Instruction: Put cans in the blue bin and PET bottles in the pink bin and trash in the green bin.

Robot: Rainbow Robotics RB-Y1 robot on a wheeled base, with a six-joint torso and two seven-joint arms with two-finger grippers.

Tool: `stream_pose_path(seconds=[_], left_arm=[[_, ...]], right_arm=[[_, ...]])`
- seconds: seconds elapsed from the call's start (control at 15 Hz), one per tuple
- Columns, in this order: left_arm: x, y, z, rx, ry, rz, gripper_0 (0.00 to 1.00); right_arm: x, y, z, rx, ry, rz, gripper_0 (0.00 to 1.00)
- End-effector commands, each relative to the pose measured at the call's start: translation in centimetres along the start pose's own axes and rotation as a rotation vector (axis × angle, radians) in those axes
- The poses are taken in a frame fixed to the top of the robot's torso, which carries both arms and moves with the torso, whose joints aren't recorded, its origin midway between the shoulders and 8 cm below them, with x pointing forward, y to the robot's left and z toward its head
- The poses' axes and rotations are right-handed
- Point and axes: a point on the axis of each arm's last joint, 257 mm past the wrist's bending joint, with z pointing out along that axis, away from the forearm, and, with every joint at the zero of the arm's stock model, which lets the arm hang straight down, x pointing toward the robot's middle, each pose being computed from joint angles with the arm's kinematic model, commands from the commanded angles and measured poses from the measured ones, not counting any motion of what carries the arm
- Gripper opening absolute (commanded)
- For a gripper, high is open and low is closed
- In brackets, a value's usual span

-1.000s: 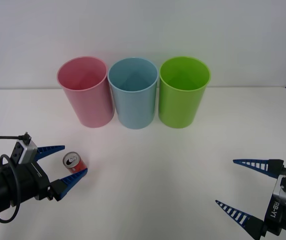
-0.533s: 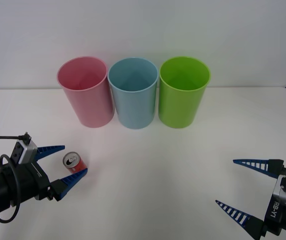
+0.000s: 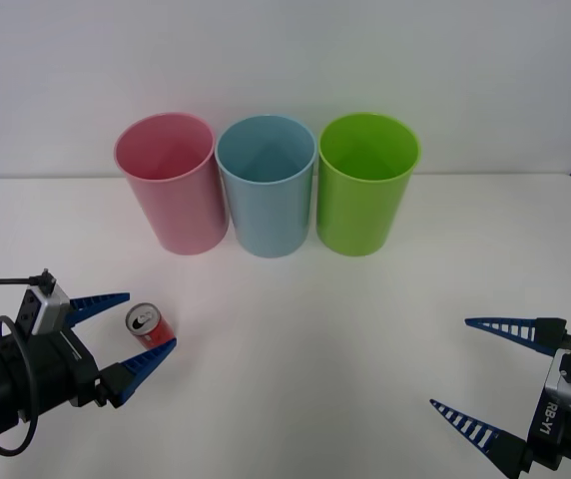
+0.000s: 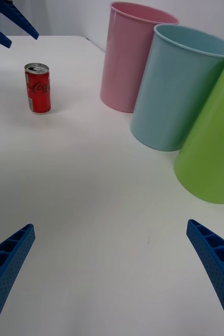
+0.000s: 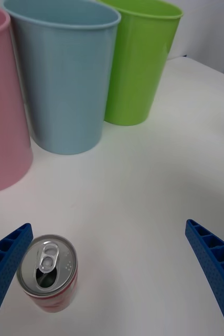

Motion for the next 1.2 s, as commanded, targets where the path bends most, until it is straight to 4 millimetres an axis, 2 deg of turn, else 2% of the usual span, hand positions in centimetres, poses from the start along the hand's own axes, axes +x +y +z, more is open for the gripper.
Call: stream_pose_path(seconds=[0.07,0.2,0.53,0.73,0.93,1.2], left_arm=[[-1.3,-0.5,-0.5,0.010,-0.058,0.027,1.00],[-2.1,-0.1,-1.0,-0.012,-0.119,0.077,1.00],[-1.0,1.7,-1.9,-0.021,-0.189,0.055,1.00],[-0.9,3.1,-3.3,-0.027,-0.219,0.050,1.00],[0.0,4.8,-5.0,-0.035,-0.222,0.042,1.00],[2.3,7.2,-6.6,-0.077,-0.240,0.084,1.00]], right_arm=[[0.0,0.0,0.0,0.000,0.000,0.000,1.00],[0.0,0.0,0.0,0.000,0.000,0.000,1.00],[0.0,0.0,0.0,0.000,0.000,0.000,1.00],[0.0,0.0,0.0,0.000,0.000,0.000,1.00],[0.0,0.0,0.0,0.000,0.000,0.000,1.00],[0.0,0.0,0.0,0.000,0.000,0.000,1.00]])
